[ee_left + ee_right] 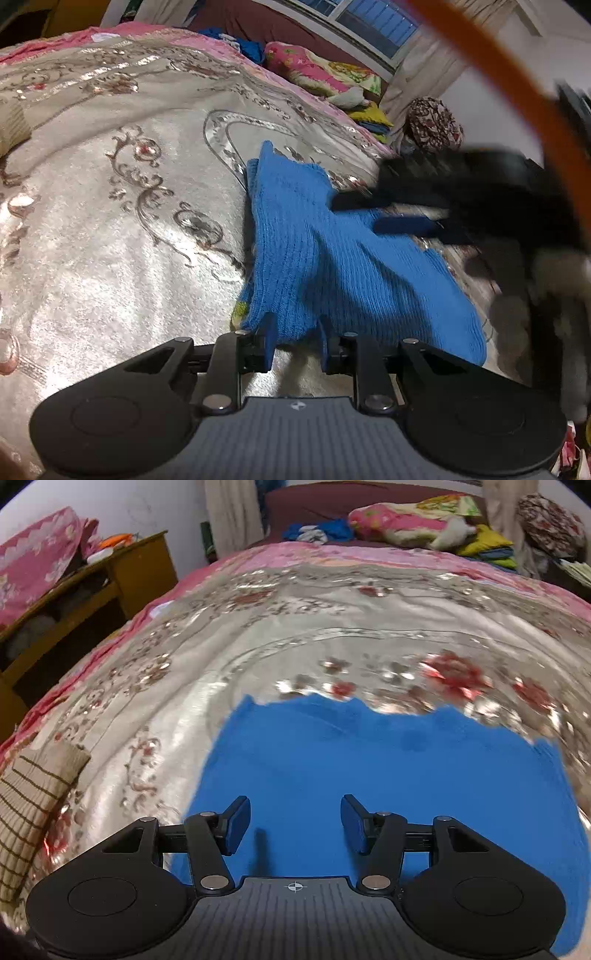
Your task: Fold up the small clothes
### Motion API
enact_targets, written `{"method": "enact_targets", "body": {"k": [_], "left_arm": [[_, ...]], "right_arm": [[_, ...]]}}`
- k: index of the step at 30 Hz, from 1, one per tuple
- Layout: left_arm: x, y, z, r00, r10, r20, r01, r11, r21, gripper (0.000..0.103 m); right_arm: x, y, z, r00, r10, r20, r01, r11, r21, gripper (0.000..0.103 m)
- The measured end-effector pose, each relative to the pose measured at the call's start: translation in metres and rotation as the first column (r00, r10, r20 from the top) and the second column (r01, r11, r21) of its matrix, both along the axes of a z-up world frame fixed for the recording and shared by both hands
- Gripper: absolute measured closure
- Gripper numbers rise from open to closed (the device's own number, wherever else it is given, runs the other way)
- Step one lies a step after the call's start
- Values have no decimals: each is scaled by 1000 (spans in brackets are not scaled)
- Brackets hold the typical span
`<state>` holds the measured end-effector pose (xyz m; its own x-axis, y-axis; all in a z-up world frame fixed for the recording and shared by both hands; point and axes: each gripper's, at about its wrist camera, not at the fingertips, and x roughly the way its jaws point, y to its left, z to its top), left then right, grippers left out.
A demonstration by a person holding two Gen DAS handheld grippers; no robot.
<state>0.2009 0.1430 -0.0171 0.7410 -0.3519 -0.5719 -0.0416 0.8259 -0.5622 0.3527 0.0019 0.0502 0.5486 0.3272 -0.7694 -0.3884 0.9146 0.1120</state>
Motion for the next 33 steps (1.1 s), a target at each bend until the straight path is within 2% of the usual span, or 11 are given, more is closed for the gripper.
{"method": "enact_targets", "body": {"k": [3,9,14,18,22,24,26,28,33], "left_arm": [[0,1,-1,1000,-6,-1,6,1000,-12,73],[0,4,-3,1000,-13,-3,13,999,-31,73],[3,8,-5,1000,-16,-3,16,999,-38,73],[4,8,-5,1000,-17,1,17,999,-31,73],[2,9,-5,1000,-17,5,18,999,-33,73],[1,10,-4,1000,-17,12,18,999,-33,71],[-2,7,-3,999,-18,33,19,1000,-22,65],[-6,5,1,998,-21,64,20,1000,2,59],[-10,1,3,994,-28,105,24,999,41,51]], "right_arm": [[13,20,-5,1000,6,-24,-6,1000,5,49],[33,61,-23,999,33,-44,-35,998,-55,49],[43,87,-36,998,53,-30,-57,985,-161,43],[41,106,-47,995,96,12,-89,956,-279,41],[47,105,-48,996,90,7,-84,957,-278,41],[48,103,-47,995,102,5,-96,953,-286,49],[49,101,-45,994,109,4,-102,946,-308,64],[51,96,-42,994,111,-5,-106,944,-312,73],[51,81,-28,994,110,-17,-111,966,-234,88]]}}
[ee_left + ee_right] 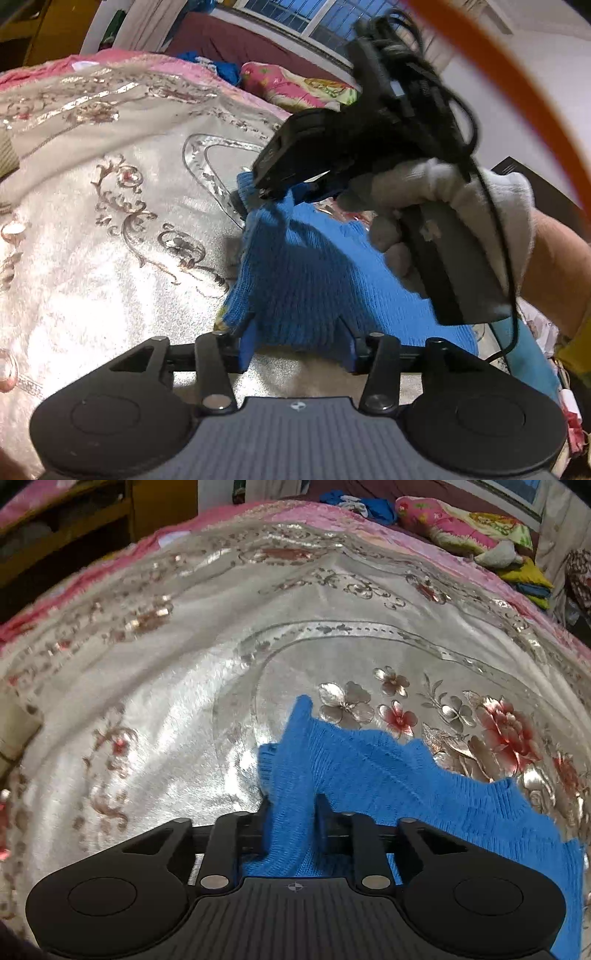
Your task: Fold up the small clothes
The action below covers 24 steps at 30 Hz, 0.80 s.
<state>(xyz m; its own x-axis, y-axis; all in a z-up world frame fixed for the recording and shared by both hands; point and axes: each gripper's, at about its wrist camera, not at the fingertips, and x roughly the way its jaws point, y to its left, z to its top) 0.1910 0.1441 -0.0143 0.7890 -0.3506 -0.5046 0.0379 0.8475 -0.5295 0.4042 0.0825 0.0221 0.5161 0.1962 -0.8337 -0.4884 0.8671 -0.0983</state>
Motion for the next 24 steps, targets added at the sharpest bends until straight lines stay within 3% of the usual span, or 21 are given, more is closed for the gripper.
{"method": "enact_targets", "body": {"k": [6,11,17,20,24], "left_arm": [[-5,-3,1,999,25,48,-26,999,29,46],[-16,2,7,987,93,132,-101,993,60,31],[-1,-8,-8,994,66,84,-74,992,97,29],[6,-12,-14,997,54,57,-59,995,77,29],[14,-19,-16,995,75,69,-81,994,80,29]], "right_arm": [[-5,-26,22,1000,-21,2,20,996,90,91],[-10,-45,33,999,-32,3,31,988,149,91],[-15,-61,44,999,-42,1,41,979,200,91],[-19,-70,51,999,-43,6,41,974,224,91],[-22,-86,59,999,-53,7,50,964,259,91]]}}
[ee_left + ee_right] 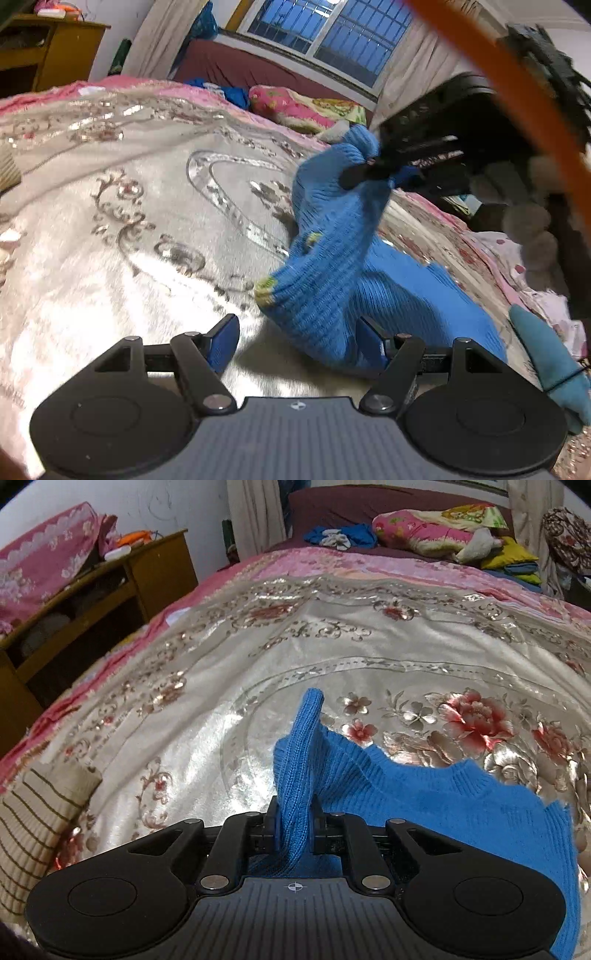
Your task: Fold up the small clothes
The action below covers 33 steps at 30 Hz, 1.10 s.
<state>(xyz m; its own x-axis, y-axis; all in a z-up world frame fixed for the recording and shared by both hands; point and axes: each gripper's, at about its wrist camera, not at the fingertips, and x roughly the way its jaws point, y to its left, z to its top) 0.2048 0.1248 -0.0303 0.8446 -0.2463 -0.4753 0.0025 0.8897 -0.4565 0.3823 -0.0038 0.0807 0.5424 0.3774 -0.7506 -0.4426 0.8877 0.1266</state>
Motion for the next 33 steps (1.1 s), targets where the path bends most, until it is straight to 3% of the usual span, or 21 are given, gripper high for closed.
{"method": "enact_targets", "body": {"k": [4,8,10,24,30,33], "left_arm": [[6,-7,1,1000,23,0,-23,1000,4,35],[13,-17,8,1000,-1,-12,1,1000,-5,77],[15,-26,14,1000,-21,3,21,1000,-3,82],[32,-116,68,971,-216,105,214,976,38,84],[46,-159,68,953,-289,95,282,956,81,84],[54,-186,57,945,-324,44,316,940,125,84]], "right_arm": [[-1,-17,1,1000,-16,-14,17,999,35,91],[-2,-33,3,999,-30,-26,32,998,62,92],[-2,-43,4,999,-41,-30,43,996,79,92],[10,-144,23,988,-157,-2,155,972,179,92],[15,-194,16,977,-214,-3,211,958,196,92],[19,-215,1,969,-247,-27,247,952,183,92]]}}
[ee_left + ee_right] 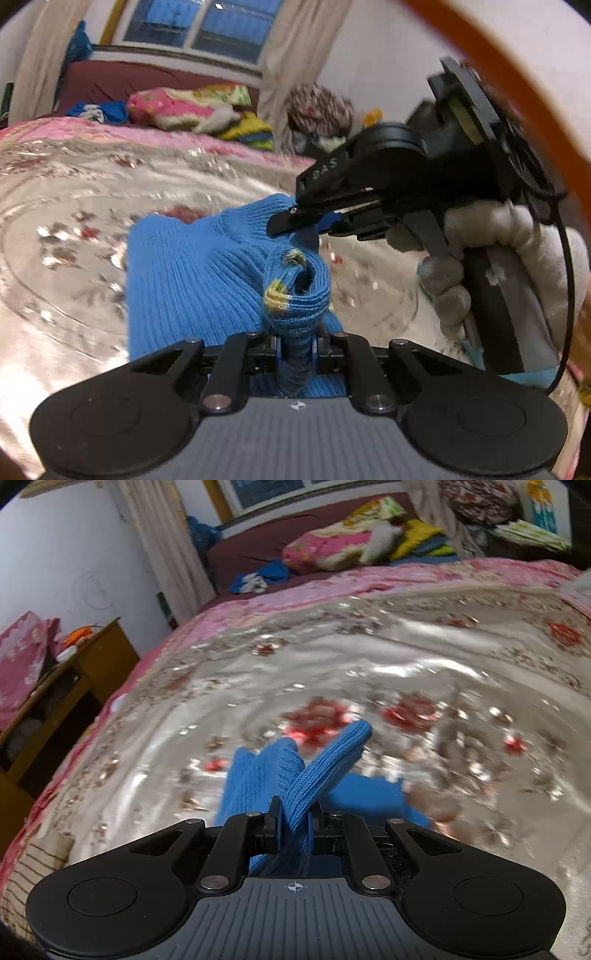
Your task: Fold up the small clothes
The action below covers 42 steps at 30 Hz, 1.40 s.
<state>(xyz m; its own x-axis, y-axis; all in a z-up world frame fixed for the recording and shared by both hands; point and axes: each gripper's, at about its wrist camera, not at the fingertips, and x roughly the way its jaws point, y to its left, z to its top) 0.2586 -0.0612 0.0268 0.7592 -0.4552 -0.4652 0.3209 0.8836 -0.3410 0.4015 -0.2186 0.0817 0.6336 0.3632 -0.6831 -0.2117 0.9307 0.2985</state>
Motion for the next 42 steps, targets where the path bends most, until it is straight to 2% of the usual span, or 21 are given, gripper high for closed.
{"method": "enact_targets", "body": {"k": [3,5,11,12,14,16,18,22,27,29,33,35,40,42], "left_arm": [[4,-19,-14,999,-15,-44,17,998,54,84],[4,-27,-21,998,-18,-63,22,997,75,84],[1,-36,-22,998,-22,-51,28,994,109,84],[1,-36,-22,998,-22,-51,28,993,111,84],[1,-37,-21,999,-23,-44,28,993,117,84],[0,-38,-20,999,-24,-35,29,992,126,84],[0,-39,-21,999,-27,-28,30,991,133,84],[-9,-45,-15,999,-49,3,48,988,150,82],[-16,-56,-16,993,-118,13,114,977,182,80],[-19,-58,-18,991,-134,3,131,973,191,79],[-26,-50,-17,990,-140,-17,141,974,177,78],[-29,-45,-15,989,-145,-18,146,975,166,76],[-44,-30,-13,988,-151,-28,154,973,170,75],[-49,-26,-14,989,-145,-35,149,974,168,75]], "right_arm": [[5,-14,-24,998,-24,-52,23,1000,-19,91],[7,-21,-37,996,-36,-84,35,999,-13,87],[9,-41,-53,990,-55,-128,67,994,90,84],[10,-42,-53,990,-54,-133,68,992,103,82],[13,-40,-52,989,-40,-145,58,990,125,72],[16,-35,-53,989,-33,-141,49,992,114,69],[16,-28,-52,992,-45,-119,53,997,63,69],[17,-18,-46,997,-36,-73,34,999,-25,86],[21,-29,-52,994,-79,-72,74,995,-67,88],[21,-35,-57,993,-81,-91,77,996,-54,82],[15,-46,-50,993,-92,-77,92,996,-6,79],[11,-52,-45,991,-110,-70,111,994,10,74],[-5,-69,-29,986,-164,-12,165,985,41,73],[-12,-75,-26,988,-156,-10,157,985,70,72]]}}
